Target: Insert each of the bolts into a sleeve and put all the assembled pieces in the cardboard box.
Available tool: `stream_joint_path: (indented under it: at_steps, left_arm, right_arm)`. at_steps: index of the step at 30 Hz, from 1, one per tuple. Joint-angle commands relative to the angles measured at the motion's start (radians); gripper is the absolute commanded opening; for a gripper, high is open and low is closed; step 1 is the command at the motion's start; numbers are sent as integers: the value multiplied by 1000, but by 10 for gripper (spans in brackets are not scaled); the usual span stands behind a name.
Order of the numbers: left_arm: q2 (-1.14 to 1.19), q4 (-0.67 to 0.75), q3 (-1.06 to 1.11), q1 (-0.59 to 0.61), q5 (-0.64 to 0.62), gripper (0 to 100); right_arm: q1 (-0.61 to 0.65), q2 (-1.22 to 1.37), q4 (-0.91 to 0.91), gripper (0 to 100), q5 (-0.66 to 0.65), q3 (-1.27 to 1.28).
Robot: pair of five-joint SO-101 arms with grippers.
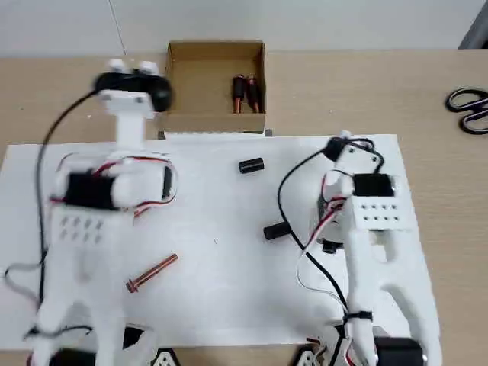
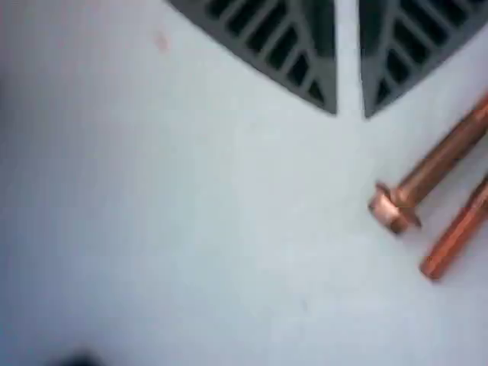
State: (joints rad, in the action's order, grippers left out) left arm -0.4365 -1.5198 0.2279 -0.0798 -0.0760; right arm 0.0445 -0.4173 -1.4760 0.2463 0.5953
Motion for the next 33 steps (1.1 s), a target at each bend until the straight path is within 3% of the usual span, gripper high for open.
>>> stream_joint_path:
  at_steps: [1, 6, 17, 33]
  left_arm:
    - [106, -31, -45, 9, 192, 7]
    - [195, -35, -56, 69, 250, 9]
    - [437, -84, -54, 118, 582, 11]
    - [615, -40, -185, 118, 641, 62]
  right_arm:
    - [-73, -77, 10, 2, -17, 21]
    - [-153, -151, 10, 2, -92, 83]
    - [-182, -278, 13, 2, -94, 155]
    - [-182, -364, 15, 2, -91, 170]
